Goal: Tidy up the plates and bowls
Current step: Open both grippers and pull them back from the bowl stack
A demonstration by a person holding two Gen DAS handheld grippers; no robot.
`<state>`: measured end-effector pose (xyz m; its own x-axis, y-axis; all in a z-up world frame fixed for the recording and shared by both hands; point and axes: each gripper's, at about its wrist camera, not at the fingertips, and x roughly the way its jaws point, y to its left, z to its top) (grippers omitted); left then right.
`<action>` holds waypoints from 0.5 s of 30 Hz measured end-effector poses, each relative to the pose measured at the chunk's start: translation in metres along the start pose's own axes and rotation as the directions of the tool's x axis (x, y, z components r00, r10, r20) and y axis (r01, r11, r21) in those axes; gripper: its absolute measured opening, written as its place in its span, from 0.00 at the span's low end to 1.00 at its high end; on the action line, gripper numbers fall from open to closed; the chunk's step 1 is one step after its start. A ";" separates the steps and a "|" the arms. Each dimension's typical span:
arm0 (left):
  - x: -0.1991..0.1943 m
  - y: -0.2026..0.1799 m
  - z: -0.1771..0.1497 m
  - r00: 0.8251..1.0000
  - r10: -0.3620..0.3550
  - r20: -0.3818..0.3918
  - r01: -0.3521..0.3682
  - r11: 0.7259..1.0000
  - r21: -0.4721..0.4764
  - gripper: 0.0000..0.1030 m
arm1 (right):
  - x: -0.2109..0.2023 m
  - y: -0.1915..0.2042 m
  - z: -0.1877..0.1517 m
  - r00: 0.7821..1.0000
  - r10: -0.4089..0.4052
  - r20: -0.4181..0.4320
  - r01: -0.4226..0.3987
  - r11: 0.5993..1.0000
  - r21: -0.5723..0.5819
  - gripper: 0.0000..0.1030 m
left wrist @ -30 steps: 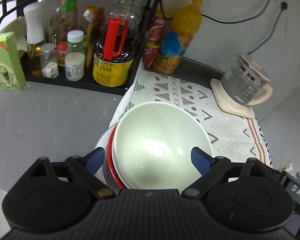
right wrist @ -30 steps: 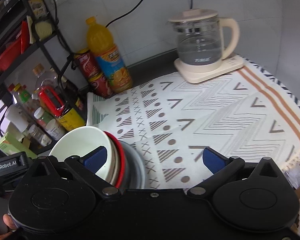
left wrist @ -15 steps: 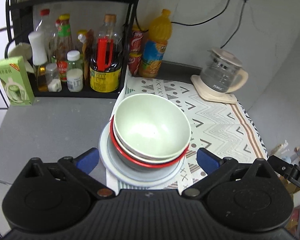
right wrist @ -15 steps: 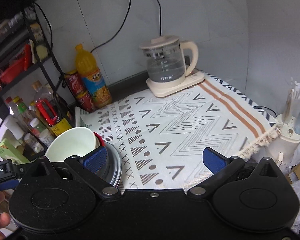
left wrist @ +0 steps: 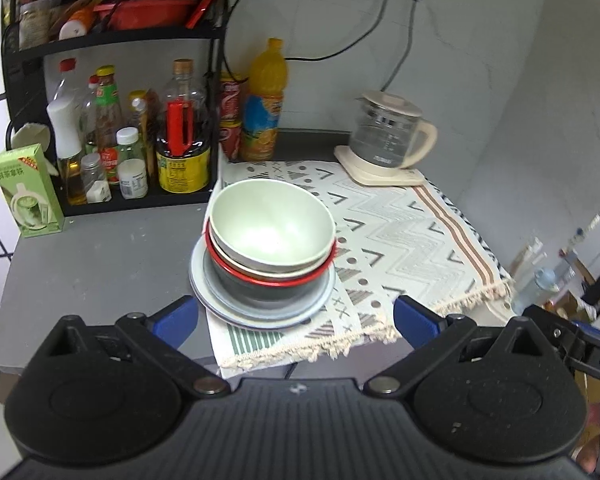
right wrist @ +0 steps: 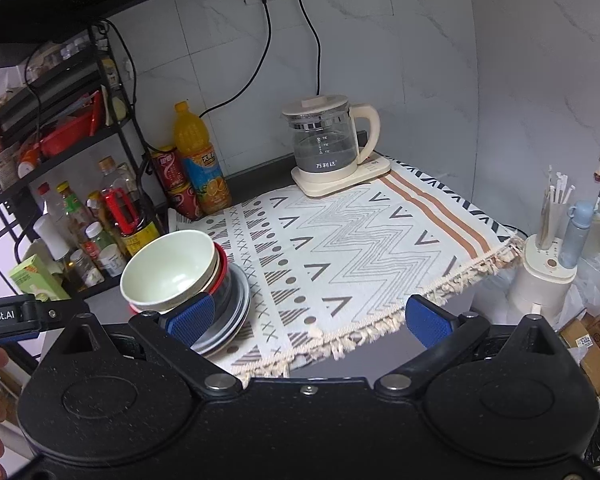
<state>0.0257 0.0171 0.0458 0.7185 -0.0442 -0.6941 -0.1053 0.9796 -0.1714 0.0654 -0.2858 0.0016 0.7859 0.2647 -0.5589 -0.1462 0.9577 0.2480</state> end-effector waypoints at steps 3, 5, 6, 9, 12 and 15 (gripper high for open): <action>-0.011 -0.001 -0.007 1.000 -0.026 0.010 0.026 1.000 0.008 1.00 | -0.012 -0.001 -0.008 1.000 -0.003 0.004 0.003 1.000 -0.002 1.00; -0.018 -0.001 -0.011 0.999 -0.033 0.019 0.032 0.999 0.013 1.00 | -0.019 -0.001 -0.013 1.000 -0.001 0.002 0.001 1.000 0.000 1.00; -0.021 -0.002 -0.013 0.999 -0.034 0.022 0.033 0.999 0.016 1.00 | -0.022 -0.002 -0.015 1.000 0.001 0.001 -0.001 1.000 0.000 1.00; -0.030 -0.002 -0.019 0.999 -0.029 0.024 0.029 0.999 0.032 1.00 | -0.032 -0.002 -0.021 1.000 0.009 0.004 -0.009 1.000 -0.005 1.00; -0.038 -0.002 -0.024 0.999 -0.026 0.035 0.025 0.999 0.045 1.00 | -0.039 -0.003 -0.026 1.000 0.013 0.009 -0.013 1.000 -0.007 1.00; -0.043 0.001 -0.028 0.999 -0.015 0.046 0.013 0.999 0.049 1.00 | -0.044 -0.003 -0.030 1.000 0.012 0.009 -0.012 1.000 -0.007 1.00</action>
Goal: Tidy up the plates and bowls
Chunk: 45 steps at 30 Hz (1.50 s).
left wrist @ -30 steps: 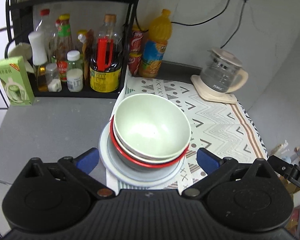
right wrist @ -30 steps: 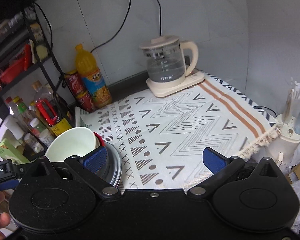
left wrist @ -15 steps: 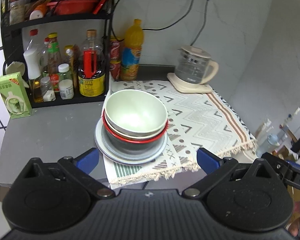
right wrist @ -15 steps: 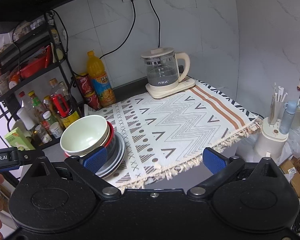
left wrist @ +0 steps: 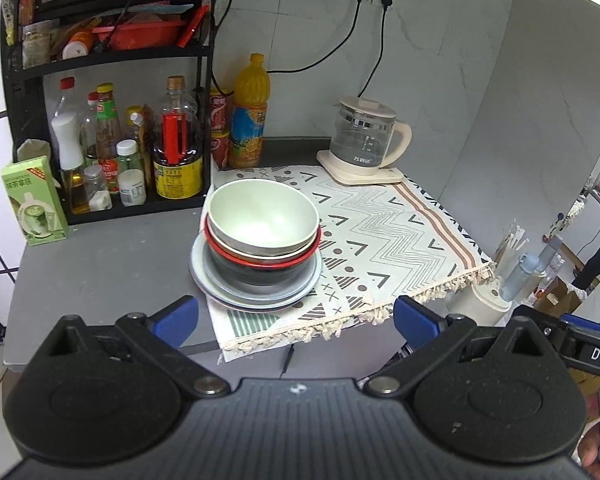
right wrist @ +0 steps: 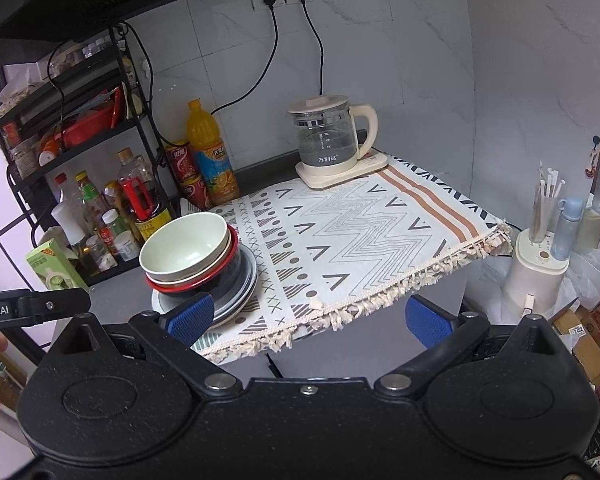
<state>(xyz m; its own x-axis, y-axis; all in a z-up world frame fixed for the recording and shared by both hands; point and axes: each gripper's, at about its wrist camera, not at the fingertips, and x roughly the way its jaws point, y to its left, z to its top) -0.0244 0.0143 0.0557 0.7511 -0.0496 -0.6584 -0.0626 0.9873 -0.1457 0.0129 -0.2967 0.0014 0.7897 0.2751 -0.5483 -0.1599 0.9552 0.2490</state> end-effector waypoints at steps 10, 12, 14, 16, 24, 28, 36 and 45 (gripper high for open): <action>-0.013 0.015 -0.017 0.999 0.044 0.014 -0.044 0.999 0.017 1.00 | -0.008 0.010 -0.010 1.000 0.017 -0.006 -0.017 0.999 -0.034 1.00; -0.015 0.019 -0.019 0.999 0.044 0.010 -0.044 0.999 0.012 1.00 | -0.008 0.012 -0.011 1.000 0.024 -0.011 -0.025 0.999 -0.037 1.00; -0.016 0.022 -0.022 0.999 0.046 0.011 -0.046 0.999 0.004 1.00 | -0.008 0.014 -0.012 0.999 0.028 -0.014 -0.029 0.999 -0.039 1.00; -0.017 0.025 -0.024 0.999 0.052 0.012 -0.052 0.999 0.001 1.00 | -0.010 0.015 -0.012 0.999 0.033 -0.014 -0.034 0.999 -0.039 1.00; -0.018 0.026 -0.026 0.998 0.062 0.022 -0.062 0.998 -0.006 1.00 | -0.010 0.018 -0.013 0.999 0.041 -0.021 -0.042 0.997 -0.058 1.00; -0.019 0.022 -0.025 0.998 0.063 0.031 -0.063 0.998 -0.004 1.00 | -0.011 0.018 -0.012 0.999 0.043 -0.019 -0.044 0.997 -0.066 1.00; -0.017 0.013 -0.025 0.998 0.060 0.032 -0.060 0.998 0.004 1.00 | -0.010 0.014 -0.011 0.999 0.043 -0.016 -0.044 0.997 -0.066 1.00; -0.017 0.006 -0.026 0.998 0.055 0.028 -0.056 0.998 0.021 1.00 | -0.012 0.009 -0.014 0.999 0.040 -0.016 -0.041 0.997 -0.070 1.00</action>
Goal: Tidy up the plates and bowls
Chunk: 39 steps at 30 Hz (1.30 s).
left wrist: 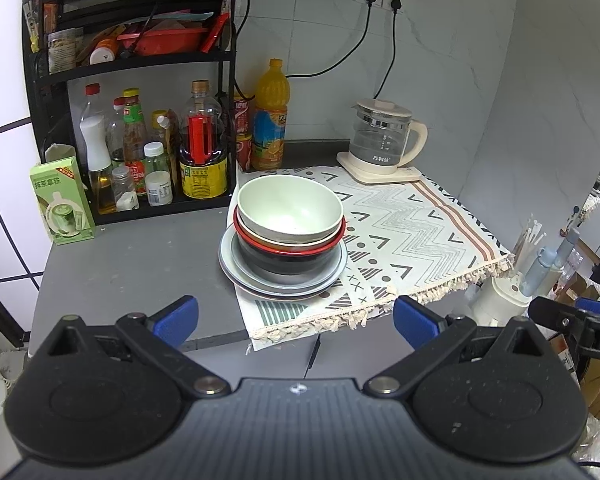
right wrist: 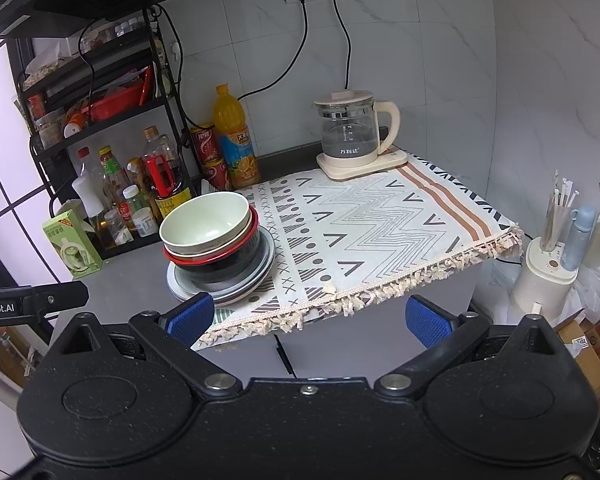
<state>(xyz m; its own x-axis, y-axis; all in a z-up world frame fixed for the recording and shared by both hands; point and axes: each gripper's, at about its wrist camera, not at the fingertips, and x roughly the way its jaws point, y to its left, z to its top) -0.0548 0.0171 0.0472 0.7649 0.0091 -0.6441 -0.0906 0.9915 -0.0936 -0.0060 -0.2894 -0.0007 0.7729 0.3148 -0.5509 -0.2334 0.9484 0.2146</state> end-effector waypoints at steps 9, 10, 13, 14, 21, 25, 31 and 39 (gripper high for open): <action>-0.001 -0.001 -0.001 1.000 0.000 -0.005 0.000 1.000 0.003 1.00 | -0.001 0.000 -0.003 1.000 0.000 0.000 0.000 1.000 0.007 1.00; -0.001 -0.001 0.000 1.000 0.000 -0.004 0.000 1.000 0.002 1.00 | -0.001 -0.001 -0.003 1.000 0.000 0.000 0.000 1.000 0.007 1.00; -0.002 0.001 -0.001 1.000 0.001 -0.003 -0.001 1.000 -0.002 1.00 | -0.001 0.001 -0.003 1.000 0.001 0.000 -0.001 1.000 0.003 1.00; -0.002 0.002 -0.001 1.000 0.002 -0.002 -0.002 1.000 -0.005 1.00 | -0.001 0.001 -0.003 1.000 0.000 0.000 0.000 1.000 0.004 1.00; -0.003 0.008 0.000 1.000 0.005 -0.002 -0.005 1.000 -0.004 1.00 | -0.001 0.007 -0.003 1.000 0.002 0.000 -0.002 1.000 -0.002 1.00; -0.002 0.012 0.000 1.000 0.003 -0.004 -0.003 1.000 -0.004 1.00 | -0.002 0.010 -0.001 1.000 0.001 0.000 -0.001 1.000 -0.009 1.00; -0.001 0.013 0.001 1.000 0.001 -0.004 -0.001 1.000 -0.001 1.00 | 0.000 0.011 0.000 1.000 -0.004 0.001 0.004 1.000 -0.018 1.00; 0.000 0.012 0.001 1.000 -0.005 -0.005 0.005 1.000 0.012 1.00 | 0.000 0.012 0.000 1.000 -0.012 0.000 0.012 1.000 -0.016 1.00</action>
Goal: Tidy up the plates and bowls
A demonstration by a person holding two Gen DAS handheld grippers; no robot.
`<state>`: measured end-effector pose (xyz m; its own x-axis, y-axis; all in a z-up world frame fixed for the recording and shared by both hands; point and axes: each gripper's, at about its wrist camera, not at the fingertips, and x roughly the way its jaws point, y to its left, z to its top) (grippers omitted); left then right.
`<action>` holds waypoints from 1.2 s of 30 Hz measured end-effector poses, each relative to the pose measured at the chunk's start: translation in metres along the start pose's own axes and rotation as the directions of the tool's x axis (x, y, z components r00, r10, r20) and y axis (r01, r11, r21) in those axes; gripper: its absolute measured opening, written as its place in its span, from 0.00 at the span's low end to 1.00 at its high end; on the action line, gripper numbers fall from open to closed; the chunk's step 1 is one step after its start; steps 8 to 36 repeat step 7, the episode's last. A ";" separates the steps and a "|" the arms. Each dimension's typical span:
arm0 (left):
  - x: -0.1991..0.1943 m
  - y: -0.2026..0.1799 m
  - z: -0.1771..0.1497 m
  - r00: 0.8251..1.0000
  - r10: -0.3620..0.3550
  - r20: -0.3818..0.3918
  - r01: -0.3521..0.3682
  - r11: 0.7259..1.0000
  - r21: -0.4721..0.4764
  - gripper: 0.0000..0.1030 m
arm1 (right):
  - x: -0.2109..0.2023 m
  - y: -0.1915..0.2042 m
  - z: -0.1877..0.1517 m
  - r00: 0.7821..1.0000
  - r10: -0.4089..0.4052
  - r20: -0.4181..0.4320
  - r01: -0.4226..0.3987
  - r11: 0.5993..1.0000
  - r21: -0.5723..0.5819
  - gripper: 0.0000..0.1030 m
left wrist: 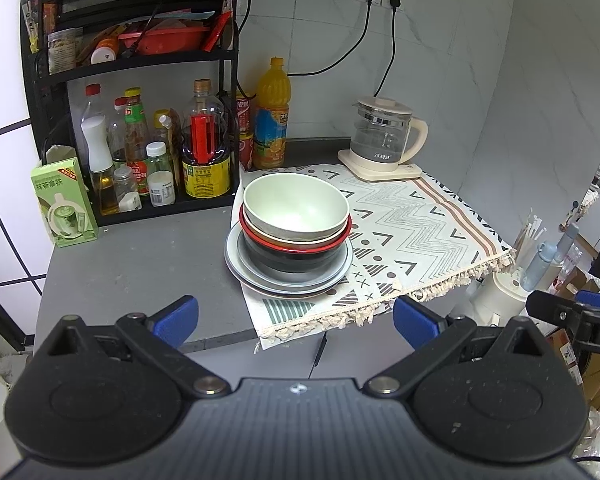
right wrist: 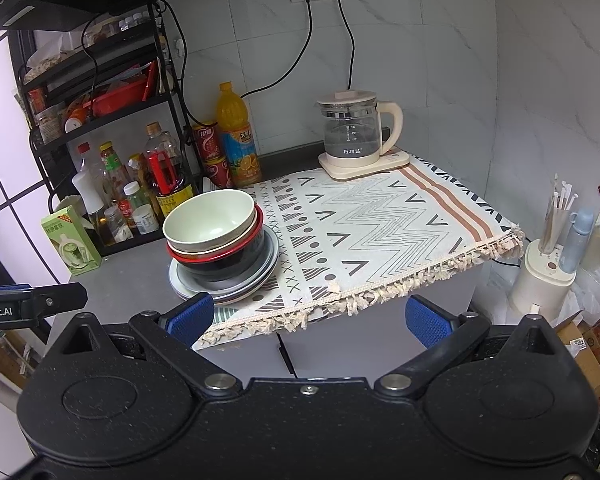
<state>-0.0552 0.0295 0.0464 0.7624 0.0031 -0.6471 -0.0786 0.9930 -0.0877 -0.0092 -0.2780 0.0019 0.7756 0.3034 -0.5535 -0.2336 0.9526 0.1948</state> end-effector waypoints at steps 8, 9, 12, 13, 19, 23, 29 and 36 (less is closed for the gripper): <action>0.001 -0.003 -0.001 1.000 0.000 -0.008 0.000 1.000 0.007 0.99 | 0.001 -0.001 0.000 1.000 -0.002 -0.004 0.002 1.000 0.002 1.00; 0.001 -0.003 -0.001 1.000 0.000 -0.008 0.000 1.000 0.007 0.99 | 0.001 -0.001 0.000 1.000 -0.002 -0.004 0.002 1.000 0.002 1.00; 0.001 -0.003 -0.001 1.000 0.000 -0.008 0.000 1.000 0.007 0.99 | 0.001 -0.001 0.000 1.000 -0.002 -0.004 0.002 1.000 0.002 1.00; 0.001 -0.003 -0.001 1.000 0.000 -0.008 0.000 1.000 0.007 0.99 | 0.001 -0.001 0.000 1.000 -0.002 -0.004 0.002 1.000 0.002 1.00; 0.001 -0.003 -0.001 1.000 0.000 -0.008 0.000 1.000 0.007 0.99 | 0.001 -0.001 0.000 1.000 -0.002 -0.004 0.002 1.000 0.002 1.00; 0.001 -0.003 -0.001 1.000 0.000 -0.008 0.000 1.000 0.007 0.99 | 0.001 -0.001 0.000 1.000 -0.002 -0.004 0.002 1.000 0.002 1.00; 0.001 -0.003 -0.001 1.000 0.000 -0.008 0.000 1.000 0.007 0.99 | 0.001 -0.001 0.000 1.000 -0.002 -0.004 0.002 1.000 0.002 1.00; 0.001 -0.003 -0.001 1.000 0.000 -0.008 0.000 1.000 0.007 0.99 | 0.001 -0.001 0.000 1.000 -0.002 -0.004 0.002 1.000 0.002 1.00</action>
